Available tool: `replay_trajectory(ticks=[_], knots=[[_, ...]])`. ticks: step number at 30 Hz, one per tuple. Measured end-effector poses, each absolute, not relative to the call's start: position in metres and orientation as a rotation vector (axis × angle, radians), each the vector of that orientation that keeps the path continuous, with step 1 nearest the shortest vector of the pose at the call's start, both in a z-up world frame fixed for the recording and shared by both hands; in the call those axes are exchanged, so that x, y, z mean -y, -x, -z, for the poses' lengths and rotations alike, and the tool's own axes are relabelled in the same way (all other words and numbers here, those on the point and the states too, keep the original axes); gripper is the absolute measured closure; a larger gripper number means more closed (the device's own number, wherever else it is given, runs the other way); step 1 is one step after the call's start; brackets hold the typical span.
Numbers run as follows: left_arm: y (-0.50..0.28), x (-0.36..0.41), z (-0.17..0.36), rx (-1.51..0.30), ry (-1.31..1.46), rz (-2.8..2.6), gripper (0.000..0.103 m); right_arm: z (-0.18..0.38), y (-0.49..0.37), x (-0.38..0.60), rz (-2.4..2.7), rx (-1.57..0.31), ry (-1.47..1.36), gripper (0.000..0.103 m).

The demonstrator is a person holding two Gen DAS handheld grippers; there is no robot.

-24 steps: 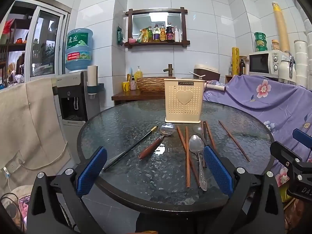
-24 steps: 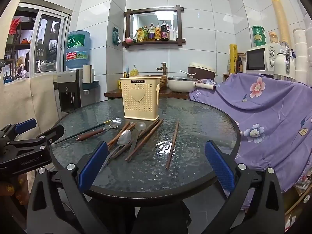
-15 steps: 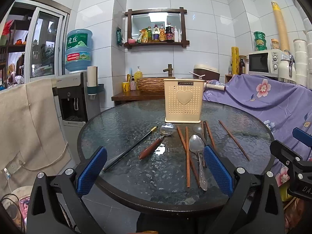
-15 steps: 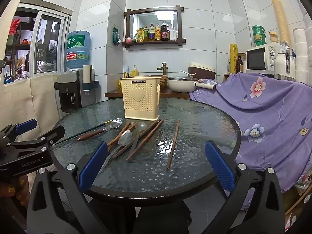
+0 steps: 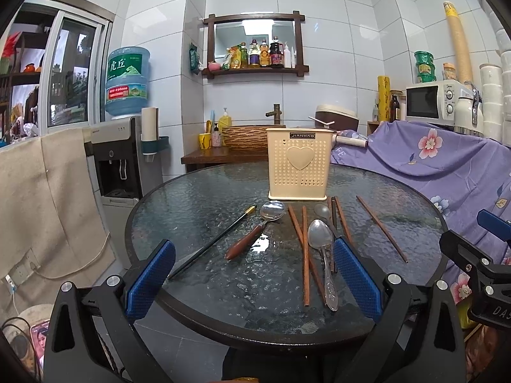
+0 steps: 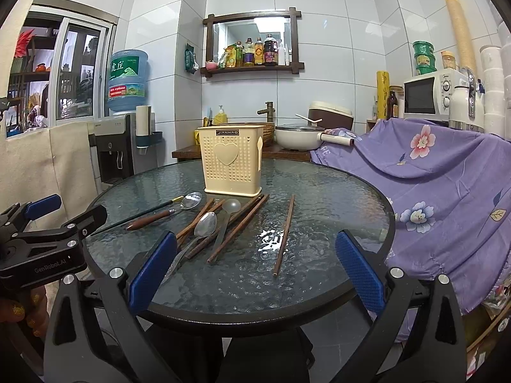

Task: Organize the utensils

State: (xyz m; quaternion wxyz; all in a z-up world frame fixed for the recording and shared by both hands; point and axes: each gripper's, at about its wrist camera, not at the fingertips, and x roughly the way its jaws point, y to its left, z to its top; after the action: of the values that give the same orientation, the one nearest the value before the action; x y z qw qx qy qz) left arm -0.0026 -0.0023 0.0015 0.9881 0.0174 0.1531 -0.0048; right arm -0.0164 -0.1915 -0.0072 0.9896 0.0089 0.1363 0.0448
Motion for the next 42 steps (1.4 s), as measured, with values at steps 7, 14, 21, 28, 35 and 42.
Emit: replay_trajectory(ticks=[7, 14, 21, 28, 35, 42], knots=[[0.0026, 0.0029, -0.0013, -0.311, -0.031, 0.009, 0.006, 0.0113, 0.0147, 0.1902, -0.091, -0.274, -0.017, 0.005], [0.0031, 0.0006, -0.0026, -0.312, -0.029, 0.01, 0.006, 0.0108, 0.0149, 0.1901, -0.091, -0.274, -0.016, 0.005], [0.0029, 0.0001, -0.0022, -0.315, -0.028, 0.01, 0.006, 0.0101, 0.0166, 0.1865, -0.095, -0.278, -0.016, 0.005], [0.0031, 0.0003, -0.0008, -0.316, -0.027, 0.01, 0.006, 0.0105, 0.0169, 0.1861, -0.096, -0.279, -0.019, 0.005], [0.0036, 0.0013, 0.0001, -0.317, -0.029, 0.012, 0.006, 0.0098, 0.0158, 0.1861, -0.097, -0.279, -0.017, 0.005], [0.0034, 0.0039, 0.0004, -0.317, -0.033, 0.016, 0.006, 0.0107, 0.0168, 0.1845, -0.098, -0.276, -0.014, 0.005]])
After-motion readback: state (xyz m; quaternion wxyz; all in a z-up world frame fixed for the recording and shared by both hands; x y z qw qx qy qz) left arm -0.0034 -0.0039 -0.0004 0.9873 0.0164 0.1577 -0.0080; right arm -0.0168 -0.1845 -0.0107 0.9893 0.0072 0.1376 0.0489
